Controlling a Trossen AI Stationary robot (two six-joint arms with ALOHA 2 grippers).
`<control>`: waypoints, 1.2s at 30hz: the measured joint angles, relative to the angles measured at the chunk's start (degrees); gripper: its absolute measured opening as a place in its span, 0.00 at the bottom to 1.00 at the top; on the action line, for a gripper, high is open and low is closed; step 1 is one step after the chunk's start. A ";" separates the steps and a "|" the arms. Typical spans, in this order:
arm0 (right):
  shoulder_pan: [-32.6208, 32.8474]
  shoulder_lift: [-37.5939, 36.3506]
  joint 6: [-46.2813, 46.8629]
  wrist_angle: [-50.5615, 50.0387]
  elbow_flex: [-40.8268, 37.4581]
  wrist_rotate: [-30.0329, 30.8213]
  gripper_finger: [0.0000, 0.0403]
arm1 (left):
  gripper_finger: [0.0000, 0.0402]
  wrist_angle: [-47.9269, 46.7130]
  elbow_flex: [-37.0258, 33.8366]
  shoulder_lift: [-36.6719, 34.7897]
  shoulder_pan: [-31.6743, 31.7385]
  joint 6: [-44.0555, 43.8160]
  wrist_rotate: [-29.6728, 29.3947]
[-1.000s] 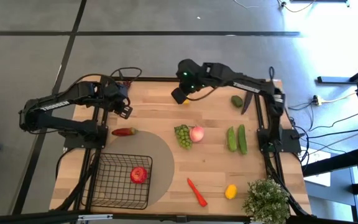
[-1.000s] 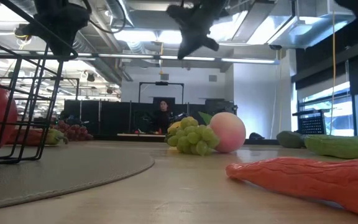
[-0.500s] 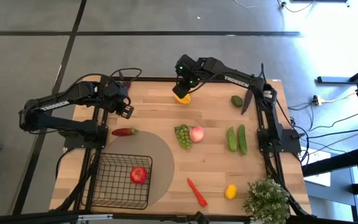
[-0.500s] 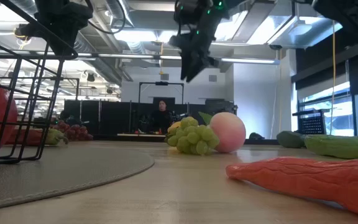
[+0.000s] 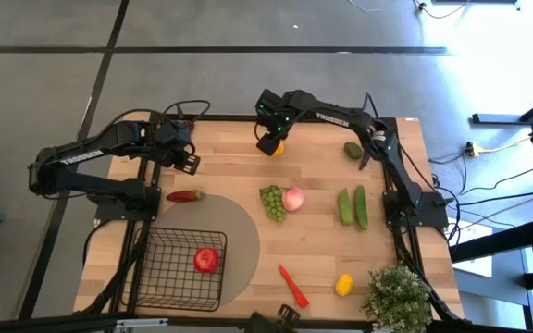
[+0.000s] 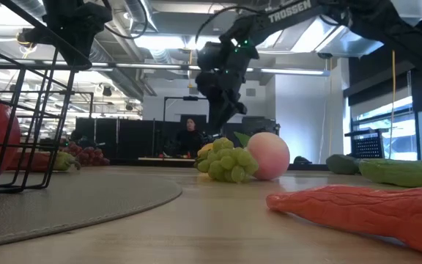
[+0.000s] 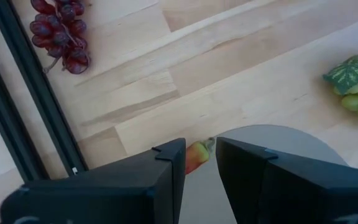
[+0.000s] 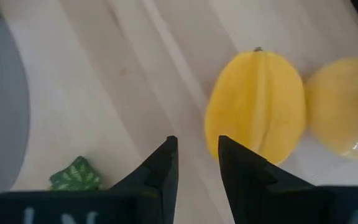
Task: Build produce basket
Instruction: Put the yellow starfruit into the wire basket
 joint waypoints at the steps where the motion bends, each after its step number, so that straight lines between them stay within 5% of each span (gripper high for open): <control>1: -0.27 0.28 -0.02 0.06 0.00 0.72 0.26 | 0.20 -0.03 0.00 0.00 0.00 0.00 0.00; 19: -1.86 2.24 -3.36 0.55 0.00 8.46 0.26 | 0.20 -0.02 0.00 0.00 0.00 0.00 0.00; 36: -2.04 2.73 -4.89 1.00 -0.02 5.64 0.26 | 0.20 0.00 0.00 0.00 0.00 0.00 -0.02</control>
